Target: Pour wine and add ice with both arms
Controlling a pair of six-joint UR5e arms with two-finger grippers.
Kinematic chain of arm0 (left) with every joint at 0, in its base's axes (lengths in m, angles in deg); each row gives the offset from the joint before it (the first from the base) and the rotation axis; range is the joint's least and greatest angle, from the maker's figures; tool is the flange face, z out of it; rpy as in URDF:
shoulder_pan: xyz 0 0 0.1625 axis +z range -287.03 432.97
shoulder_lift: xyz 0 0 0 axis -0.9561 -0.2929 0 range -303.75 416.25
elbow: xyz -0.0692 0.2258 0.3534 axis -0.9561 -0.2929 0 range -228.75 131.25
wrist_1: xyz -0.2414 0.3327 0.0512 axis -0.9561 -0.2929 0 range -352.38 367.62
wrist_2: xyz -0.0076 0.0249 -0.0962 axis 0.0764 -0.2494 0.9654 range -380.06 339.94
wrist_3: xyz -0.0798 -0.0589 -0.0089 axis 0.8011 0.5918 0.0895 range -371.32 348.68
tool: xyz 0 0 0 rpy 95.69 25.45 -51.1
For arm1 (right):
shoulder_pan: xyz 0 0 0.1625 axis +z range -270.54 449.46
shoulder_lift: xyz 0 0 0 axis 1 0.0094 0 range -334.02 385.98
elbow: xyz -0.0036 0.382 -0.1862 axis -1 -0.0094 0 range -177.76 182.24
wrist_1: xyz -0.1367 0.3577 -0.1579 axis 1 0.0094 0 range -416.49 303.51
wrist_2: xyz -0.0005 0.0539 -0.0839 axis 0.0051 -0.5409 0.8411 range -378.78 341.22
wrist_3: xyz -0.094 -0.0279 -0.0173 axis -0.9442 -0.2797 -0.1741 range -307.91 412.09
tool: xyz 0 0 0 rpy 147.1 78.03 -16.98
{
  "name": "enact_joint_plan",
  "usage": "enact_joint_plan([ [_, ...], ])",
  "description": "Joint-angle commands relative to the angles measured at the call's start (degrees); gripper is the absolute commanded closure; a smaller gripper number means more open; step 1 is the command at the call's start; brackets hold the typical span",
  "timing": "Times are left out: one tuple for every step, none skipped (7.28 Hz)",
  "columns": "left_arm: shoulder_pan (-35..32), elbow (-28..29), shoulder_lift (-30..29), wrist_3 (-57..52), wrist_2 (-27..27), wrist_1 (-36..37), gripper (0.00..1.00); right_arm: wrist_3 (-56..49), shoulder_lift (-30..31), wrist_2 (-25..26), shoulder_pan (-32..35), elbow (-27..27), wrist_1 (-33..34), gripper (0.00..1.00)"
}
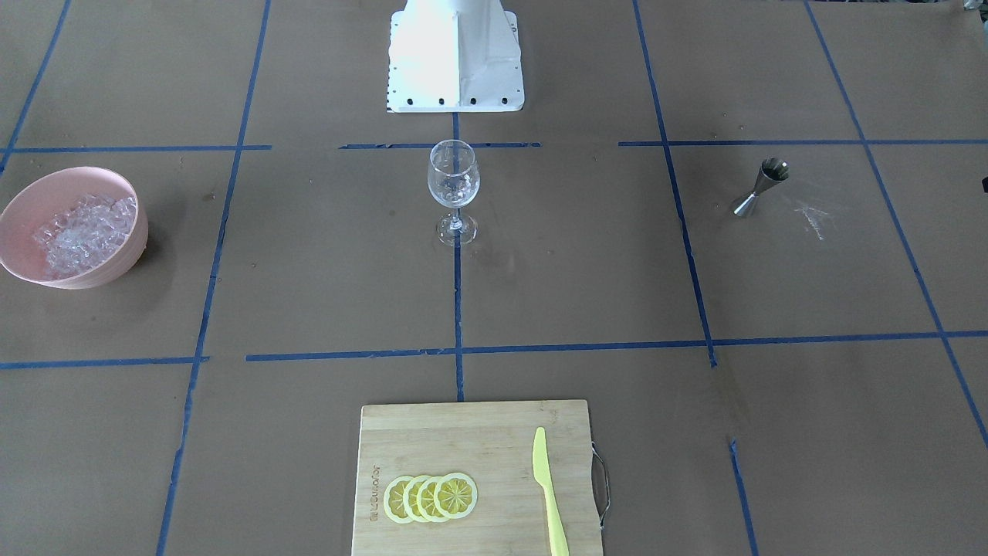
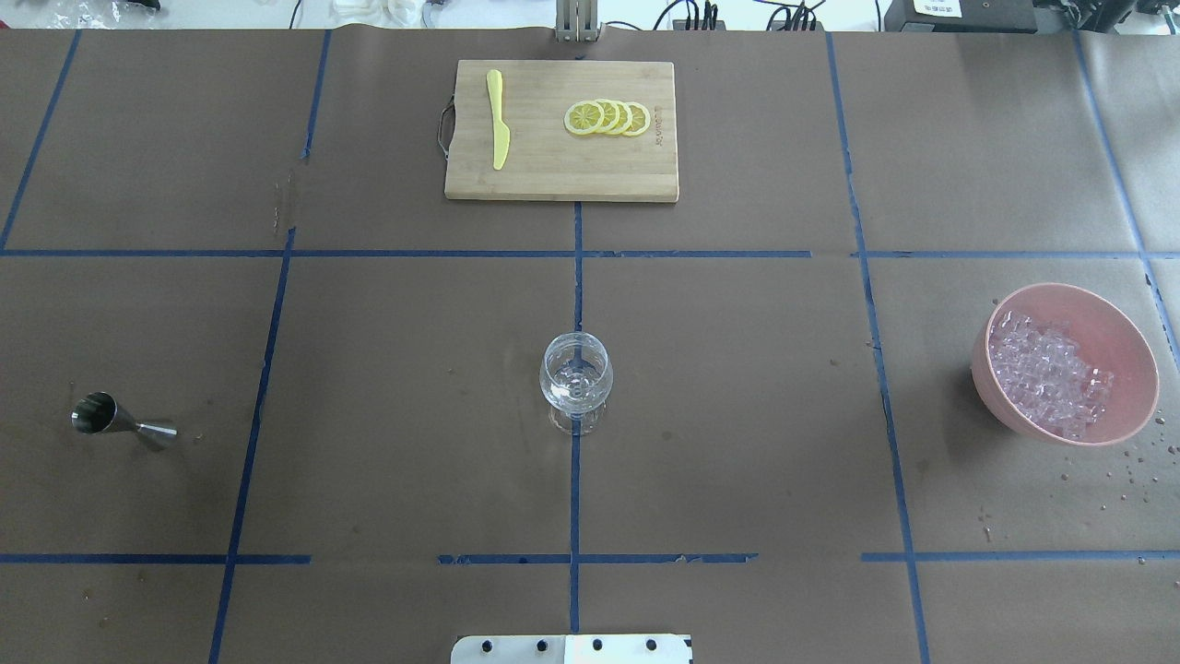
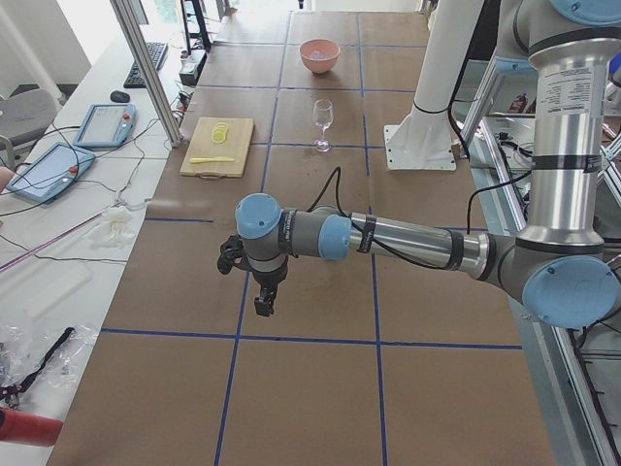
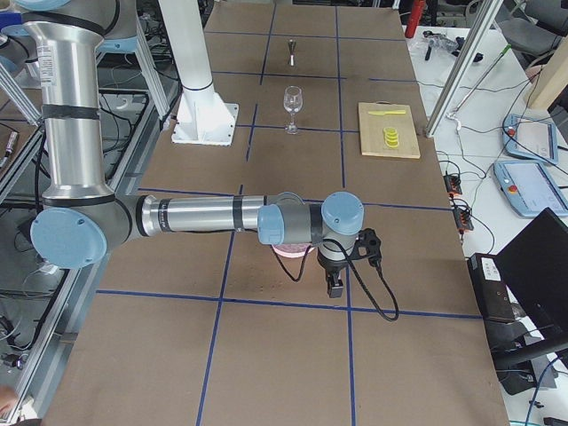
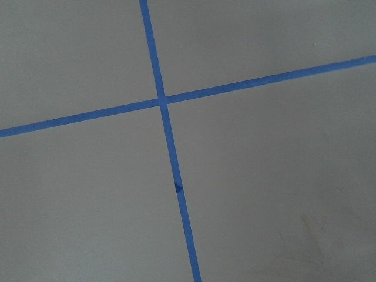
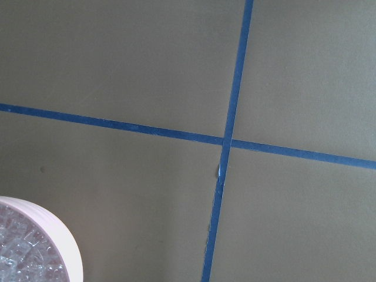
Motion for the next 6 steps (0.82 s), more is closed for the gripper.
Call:
enact_joint_plan([
  [-0.2,-0.3,0.6,-2.3,0.3,-3.9,0.0,0.0,0.1,-0.1,0.0,0.7,-0.2,0.0],
  [-0.1,0.4,0.6,-2.5,-0.1,-4.3,0.0,0.1,0.0,0.2,-0.1,0.4,-0.3,0.0],
  [-0.1,0.6,0.6,-2.5,-0.5,-4.5,0.0,0.0,0.4,0.3,-0.1,0.3,-0.8,0.0],
  [0.0,1.3,0.6,-2.6,-0.4,-4.7,0.0,0.7,0.3,0.4,-0.1,0.1,-0.8,0.0],
  [0.0,0.8,0.6,-2.1,-0.2,-4.8,0.0,0.2,0.4,0.6,-0.1,-0.7,-0.8,0.0],
  [0.0,0.7,0.5,-1.0,-0.1,-4.8,0.0,0.5,0.2,0.7,-0.1,-1.5,-0.8,0.0],
])
